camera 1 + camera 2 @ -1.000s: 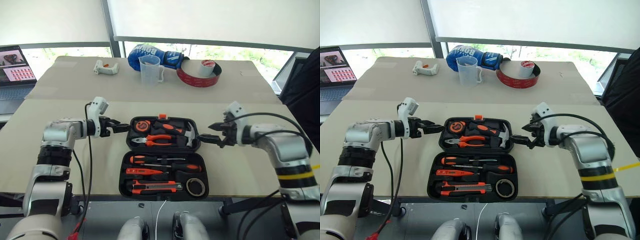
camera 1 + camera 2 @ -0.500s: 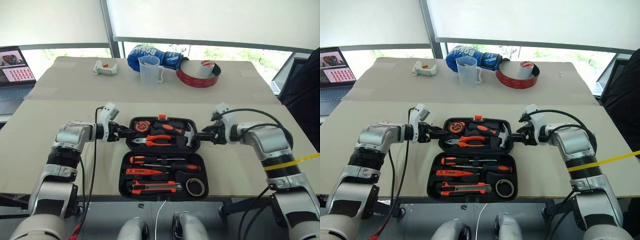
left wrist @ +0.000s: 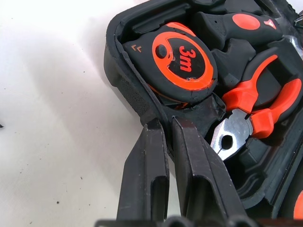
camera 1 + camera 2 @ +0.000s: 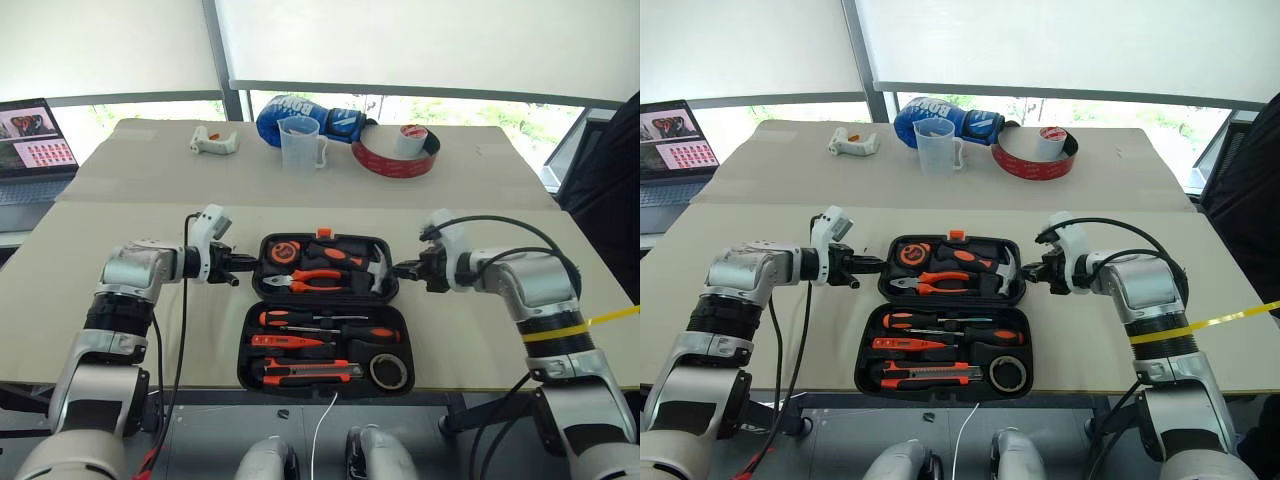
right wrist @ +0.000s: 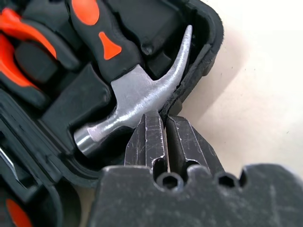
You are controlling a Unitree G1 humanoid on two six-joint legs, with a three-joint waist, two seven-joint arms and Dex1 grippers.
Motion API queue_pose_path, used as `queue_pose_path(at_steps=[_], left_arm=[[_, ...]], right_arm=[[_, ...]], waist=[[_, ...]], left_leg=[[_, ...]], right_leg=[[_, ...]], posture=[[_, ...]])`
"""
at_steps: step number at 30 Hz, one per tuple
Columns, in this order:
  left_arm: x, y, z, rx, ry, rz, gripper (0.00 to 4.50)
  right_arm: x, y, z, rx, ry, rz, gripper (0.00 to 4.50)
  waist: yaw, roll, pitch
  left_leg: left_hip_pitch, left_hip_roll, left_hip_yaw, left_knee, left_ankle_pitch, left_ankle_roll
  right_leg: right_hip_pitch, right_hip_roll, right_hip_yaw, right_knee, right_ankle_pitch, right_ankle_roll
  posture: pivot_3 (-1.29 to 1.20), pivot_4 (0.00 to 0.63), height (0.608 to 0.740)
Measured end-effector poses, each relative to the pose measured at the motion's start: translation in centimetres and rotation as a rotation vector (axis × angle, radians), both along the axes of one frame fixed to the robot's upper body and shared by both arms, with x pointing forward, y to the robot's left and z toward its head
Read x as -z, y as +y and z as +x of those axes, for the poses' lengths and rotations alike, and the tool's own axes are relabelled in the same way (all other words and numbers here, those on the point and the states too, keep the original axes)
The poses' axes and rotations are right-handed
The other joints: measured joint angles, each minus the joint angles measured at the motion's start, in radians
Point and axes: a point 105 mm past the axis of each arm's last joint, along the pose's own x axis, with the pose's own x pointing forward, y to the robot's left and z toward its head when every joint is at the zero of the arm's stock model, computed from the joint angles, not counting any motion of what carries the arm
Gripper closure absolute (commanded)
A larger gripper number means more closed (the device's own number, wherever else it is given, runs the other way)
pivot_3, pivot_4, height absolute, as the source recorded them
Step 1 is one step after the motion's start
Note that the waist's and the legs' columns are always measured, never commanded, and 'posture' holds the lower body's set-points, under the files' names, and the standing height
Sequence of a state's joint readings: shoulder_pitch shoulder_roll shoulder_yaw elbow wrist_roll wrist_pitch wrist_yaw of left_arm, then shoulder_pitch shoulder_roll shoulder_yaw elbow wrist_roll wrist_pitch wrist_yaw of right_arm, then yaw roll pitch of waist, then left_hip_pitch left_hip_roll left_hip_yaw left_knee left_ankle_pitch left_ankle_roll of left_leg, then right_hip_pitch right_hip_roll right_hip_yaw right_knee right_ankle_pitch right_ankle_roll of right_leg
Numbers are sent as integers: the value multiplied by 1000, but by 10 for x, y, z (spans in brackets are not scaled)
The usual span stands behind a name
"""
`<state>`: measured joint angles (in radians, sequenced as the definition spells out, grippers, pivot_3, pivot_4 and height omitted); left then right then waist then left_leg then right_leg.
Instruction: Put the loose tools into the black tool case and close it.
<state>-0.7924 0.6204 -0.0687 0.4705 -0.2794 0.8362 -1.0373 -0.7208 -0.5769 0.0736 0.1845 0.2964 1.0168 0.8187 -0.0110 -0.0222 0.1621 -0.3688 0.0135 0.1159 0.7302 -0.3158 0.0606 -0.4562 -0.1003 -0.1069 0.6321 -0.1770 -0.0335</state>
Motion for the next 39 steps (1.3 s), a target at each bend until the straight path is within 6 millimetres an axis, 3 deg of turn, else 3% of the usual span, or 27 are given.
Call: queue_pose_path(at_steps=[6, 12, 15, 19, 25, 29, 32, 34, 36, 37, 38, 39], left_arm=[[-10, -2, 14, -68, -133, -67, 4486], [-64, 2, 35, -122, -494, -79, 4486], [-70, -1, 35, -98, -581, -41, 4486], [-60, -4, 27, -43, -655, 37, 4486], [-48, -2, 11, 7, -757, 118, 4486], [-38, 6, -7, 5, -772, 151, 4486], [-35, 15, -26, -16, -730, 132, 3628], [-23, 43, -45, -81, -619, 155, 2801], [-21, 66, -62, -119, -522, 168, 2126], [-24, 72, -67, -120, -496, 172, 1764], [-26, 75, -73, -108, -473, 175, 1764], [-28, 84, -84, -56, -413, 205, 1764]], right_arm=[[-11, -1, 10, 71, -79, 40, 4444], [-54, 5, 23, 113, -389, 61, 4444], [-67, 4, 24, 125, -511, 29, 4444], [-54, 1, 20, 115, -592, -40, 4444], [-42, 1, 6, 68, -747, -129, 4444], [-30, 3, -17, 24, -818, -150, 4444], [-26, 5, -40, -34, -819, -133, 3567], [-21, -8, -59, -60, -761, -142, 2792], [-31, -25, -73, -83, -723, -171, 2127], [-36, -29, -79, -104, -710, -179, 2090], [-39, -32, -86, -137, -694, -185, 2090], [-37, -34, -106, -244, -619, -206, 2090]], waist=[[1, 0, 1], [-1, -1, 4], [-1, -1, 4], [-1, -1, 4], [-1, 0, 3], [0, 0, 3], [-4, 0, 3], [-6, 0, 4], [-2, 0, 5], [1, 0, 5], [3, 0, 5], [13, 0, 5]], left_leg=[[-4, -1, 0, 0, 1, 1], [-20, -1, 3, -1, 8, 0], [-22, -1, 3, -3, 8, 0], [-23, -1, 5, -7, 8, 0], [-8, 0, 5, -11, 8, 0], [1, 0, 4, -14, 8, 0], [1, 1, 4, -14, 8, 0], [1, 1, 3, -15, 8, 0], [-1, 1, 3, -14, 8, 0], [-1, 1, 3, -14, 8, 0], [-1, 1, 3, -14, 8, 0], [0, 1, 1, -14, 7, 1]], right_leg=[[-3, -2, 0, -1, 2, -2], [-19, 2, -4, 0, 10, -9], [-19, 7, -14, -2, 9, -9], [-19, 7, -14, -5, 9, -8], [-5, 7, -14, -8, 4, -2], [0, -2, -6, -8, -1, 4], [-1, -3, -2, -5, -1, 3], [-3, -2, -2, -4, -1, 3], [-4, -2, -2, -4, -1, 3], [-4, -2, -3, -4, -1, 3], [-3, -2, -3, -6, -1, 3], [-2, -2, -5, -7, -2, 2]], posture=[[0, 150, 714], [0, 150, 714], [0, 150, 714], [0, 150, 714], [0, 150, 714], [0, 150, 714], [0, 150, 714], [0, 150, 714], [0, 150, 714], [0, 150, 714], [0, 150, 714], [0, 150, 714]])
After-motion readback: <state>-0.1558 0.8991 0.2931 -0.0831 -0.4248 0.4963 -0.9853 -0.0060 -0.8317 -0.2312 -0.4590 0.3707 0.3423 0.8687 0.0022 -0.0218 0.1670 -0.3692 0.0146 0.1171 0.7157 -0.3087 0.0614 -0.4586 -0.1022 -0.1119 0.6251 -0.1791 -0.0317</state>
